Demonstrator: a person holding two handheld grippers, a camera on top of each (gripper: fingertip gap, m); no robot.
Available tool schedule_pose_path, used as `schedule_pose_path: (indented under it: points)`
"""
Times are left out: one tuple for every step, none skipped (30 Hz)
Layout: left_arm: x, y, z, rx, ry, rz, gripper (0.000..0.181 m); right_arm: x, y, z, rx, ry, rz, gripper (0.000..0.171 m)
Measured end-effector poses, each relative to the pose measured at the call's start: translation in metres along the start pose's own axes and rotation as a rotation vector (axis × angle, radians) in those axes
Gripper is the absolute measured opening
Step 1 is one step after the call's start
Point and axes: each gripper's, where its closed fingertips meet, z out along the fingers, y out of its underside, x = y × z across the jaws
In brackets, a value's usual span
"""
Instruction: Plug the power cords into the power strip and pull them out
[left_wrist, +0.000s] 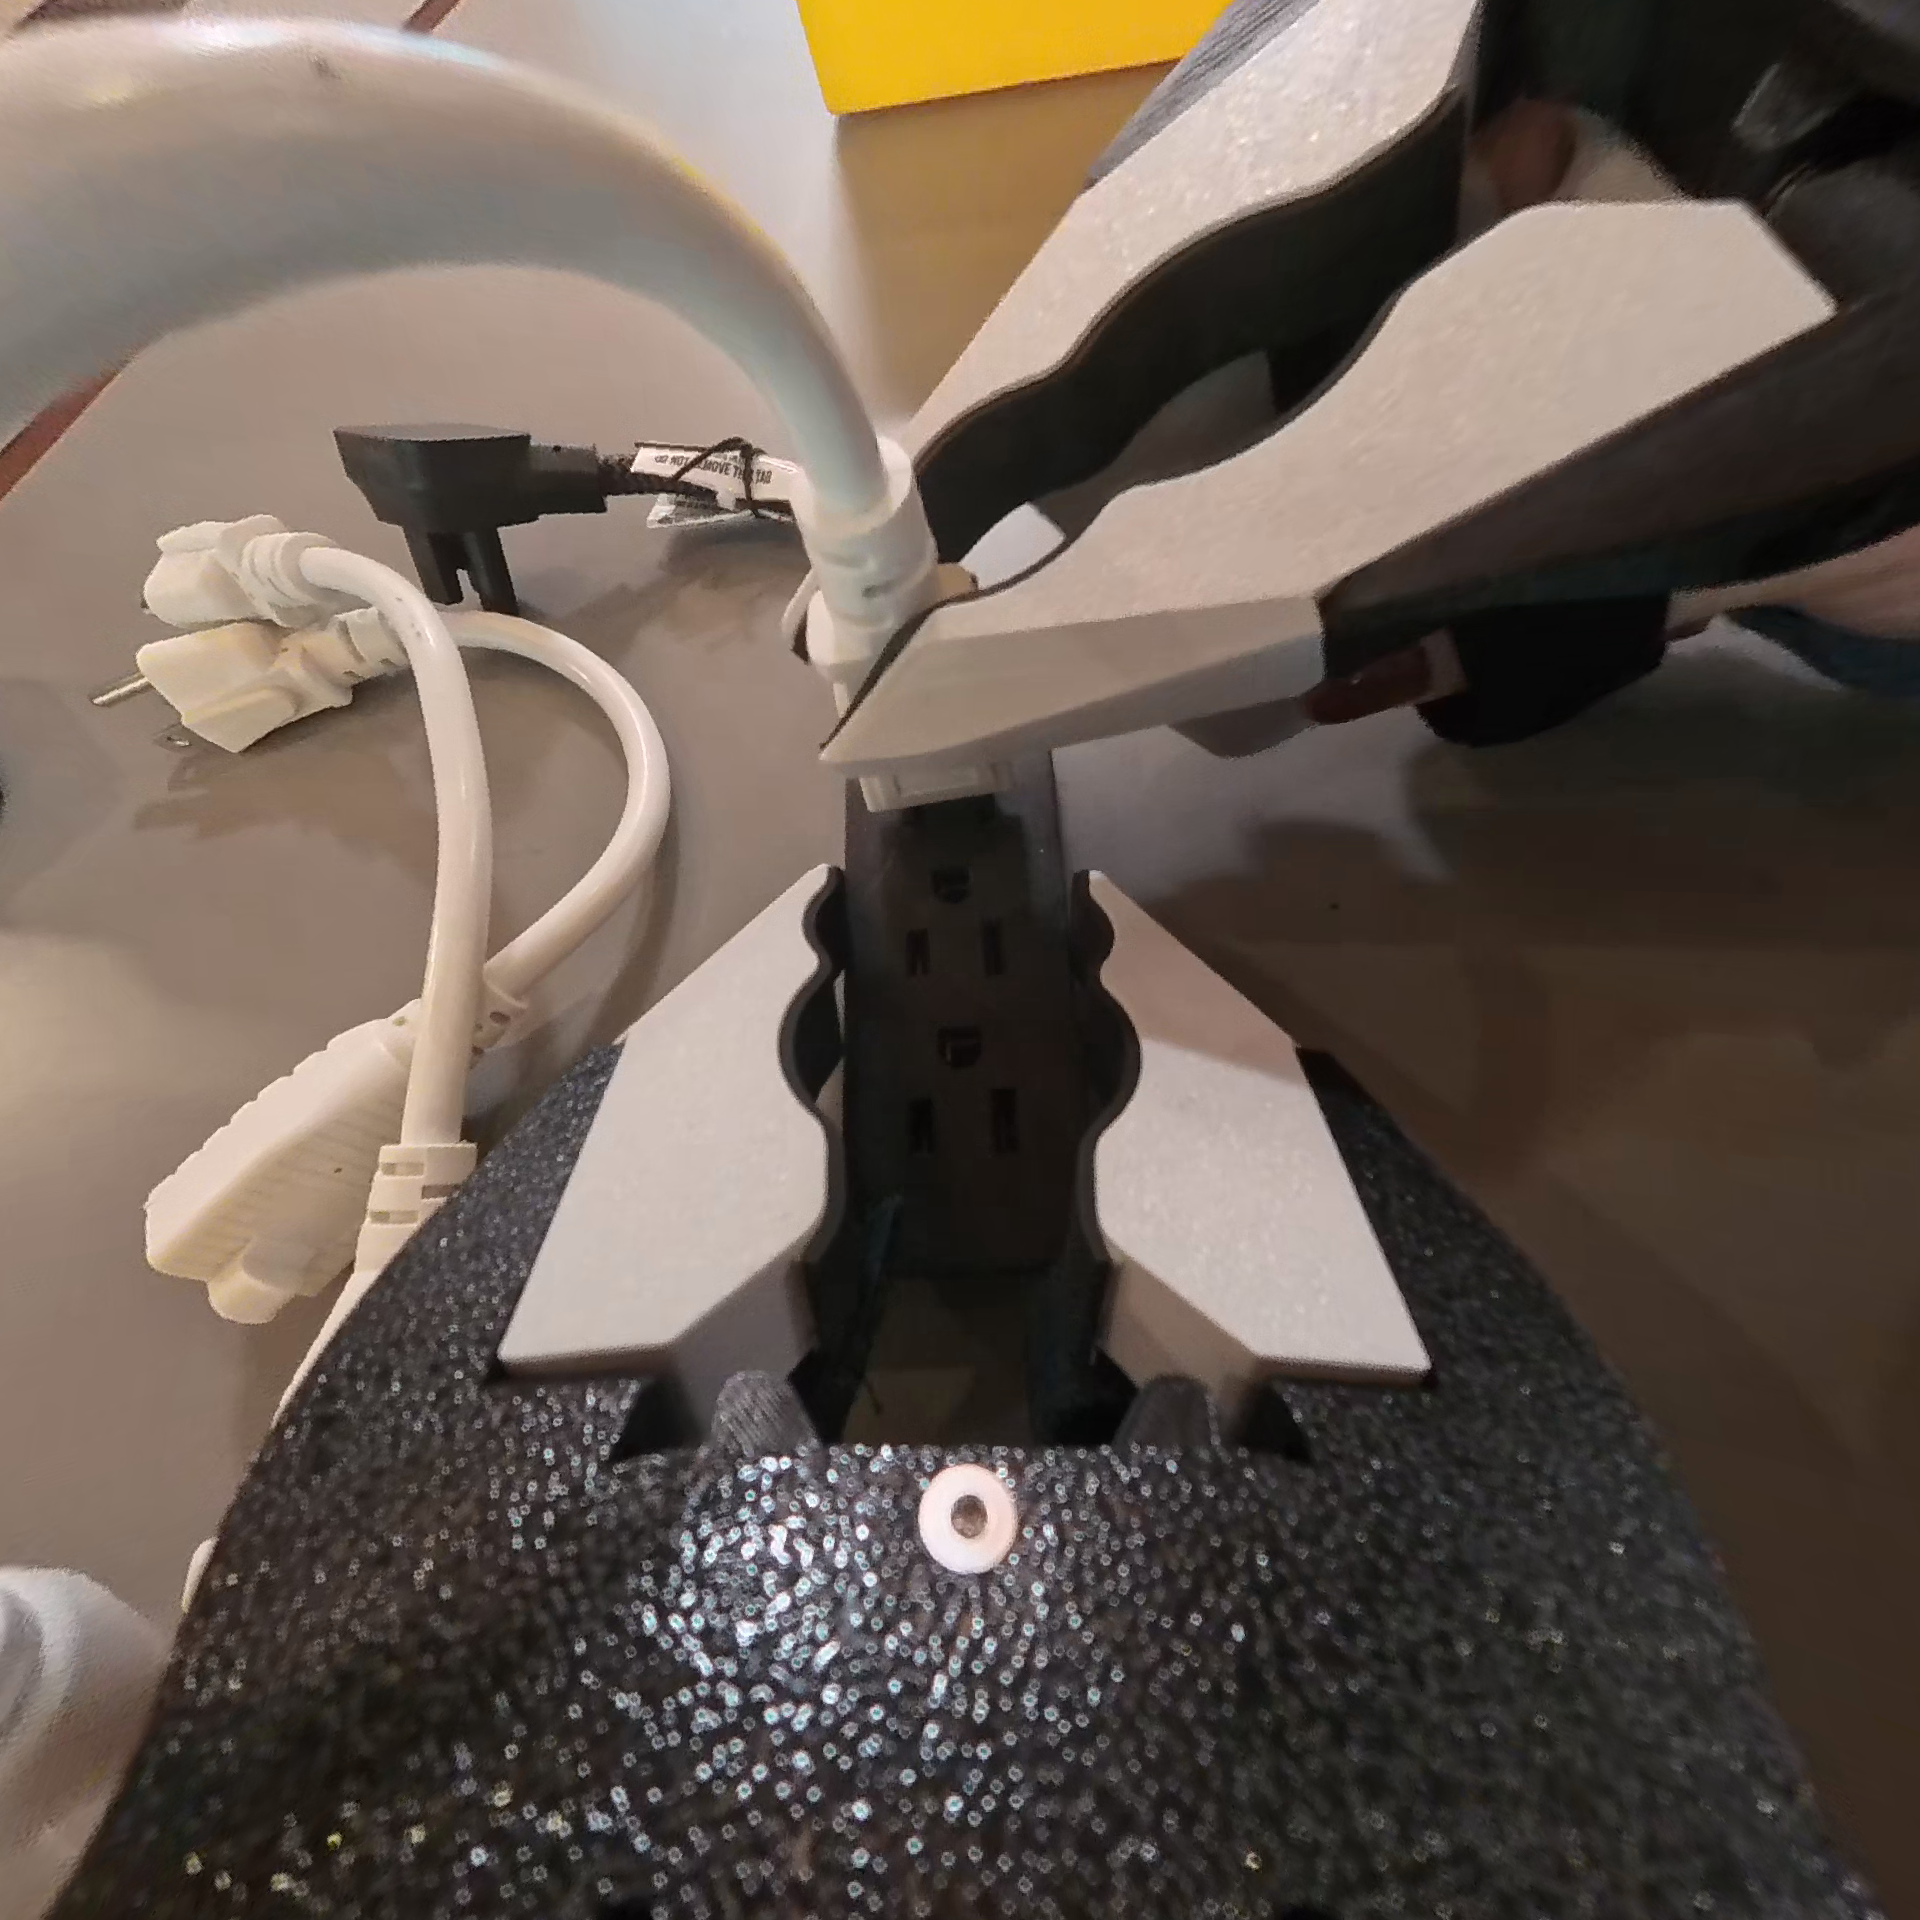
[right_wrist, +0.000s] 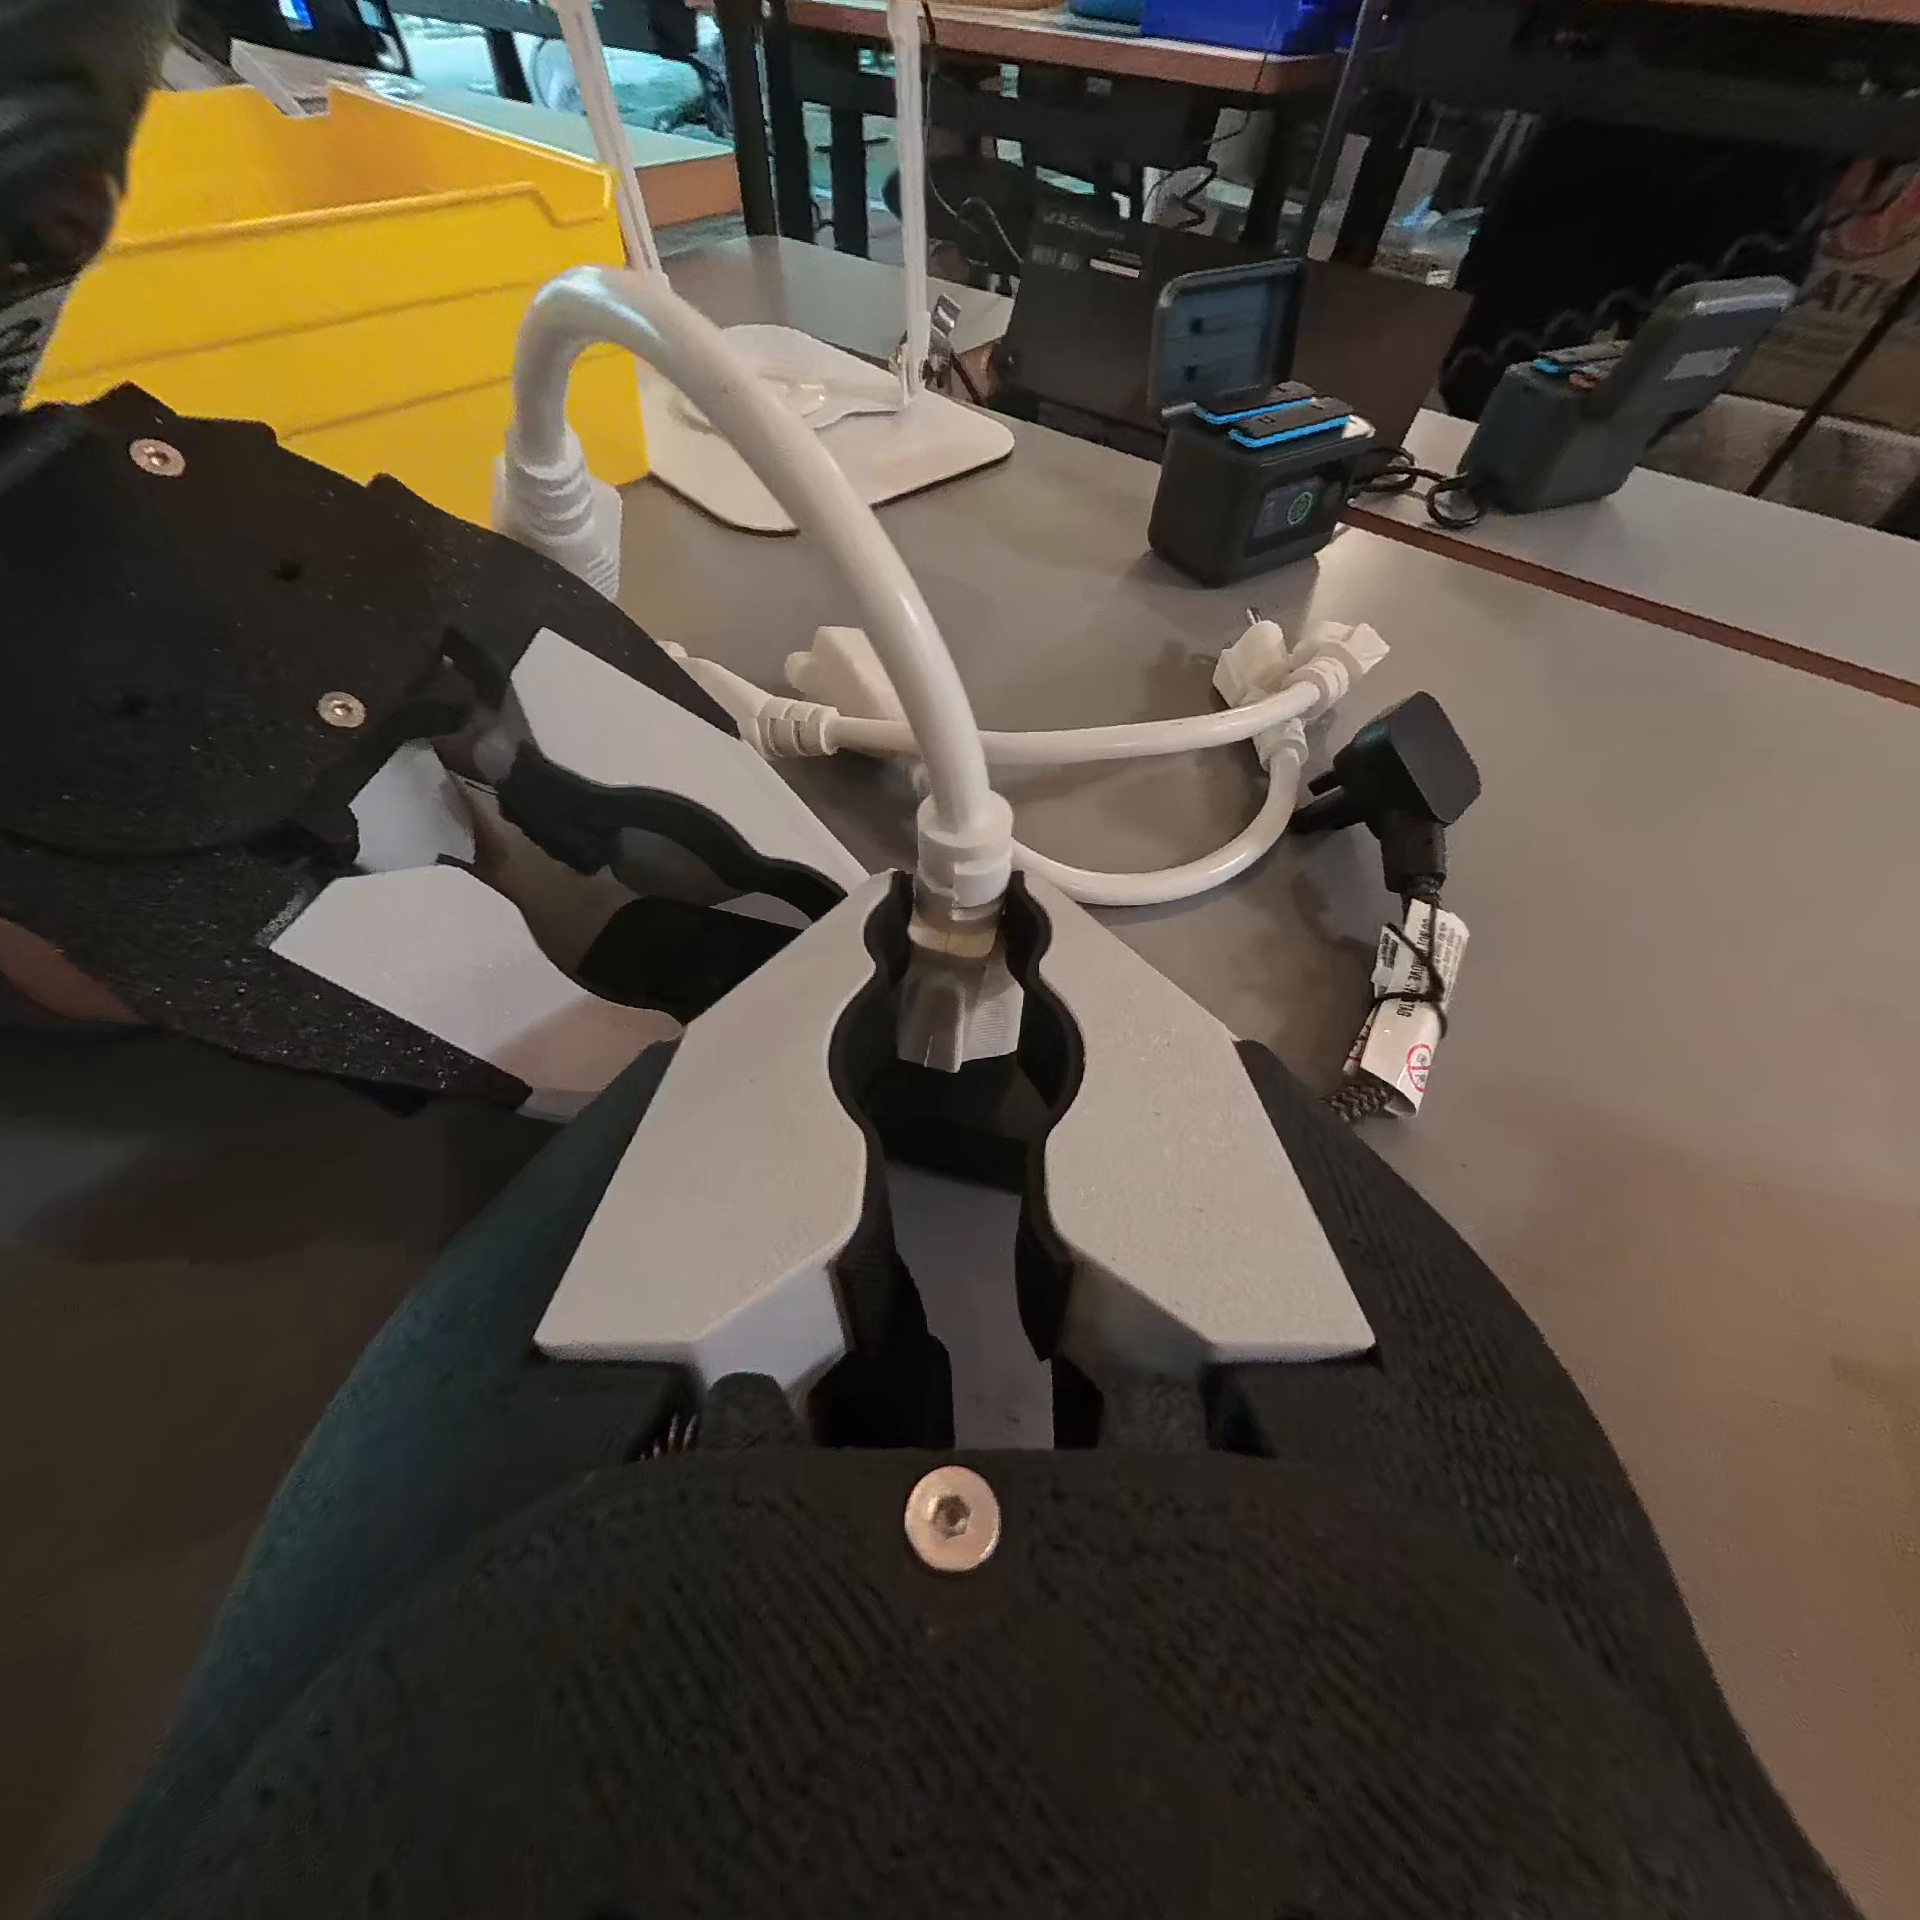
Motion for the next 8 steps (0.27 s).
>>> schedule_pose_path:
  points:
    - [-0.0001, 0.0000, 0.0000, 0.000, 0.000, 0.000, 0.042, -0.0004, 0.0000, 0.0001, -0.002, 0.011, -0.016, 0.017]
    - [-0.0001, 0.0000, 0.0000, 0.000, 0.000, 0.000, 0.042, -0.0006, 0.0001, 0.0003, -0.005, 0.018, -0.034, 0.017]
    - [-0.0001, 0.0000, 0.0000, 0.000, 0.000, 0.000, 0.042, -0.0006, 0.0000, 0.0004, -0.006, 0.017, -0.037, 0.017]
    - [-0.0001, 0.0001, -0.0001, 0.000, 0.000, 0.000, 0.042, -0.0003, 0.0000, 0.0003, -0.003, 0.009, -0.027, 0.017]
    - [0.0000, 0.0000, -0.0001, 0.000, 0.000, 0.000, 0.042, 0.0003, 0.0003, -0.0001, -0.003, 0.003, -0.015, 0.017]
    - [-0.0001, 0.0000, 0.0000, 0.000, 0.000, 0.001, 0.042, 0.0004, 0.0002, -0.0001, -0.003, 0.002, -0.014, 0.017]
    - [-0.0001, 0.0000, 0.0000, 0.000, 0.000, 0.000, 0.042, 0.0003, 0.0002, 0.0001, -0.007, 0.015, -0.032, 0.017]
    - [-0.0001, 0.0000, 0.0000, 0.000, 0.000, 0.000, 0.042, -0.0003, 0.0002, 0.0002, -0.011, 0.031, -0.064, 0.017]
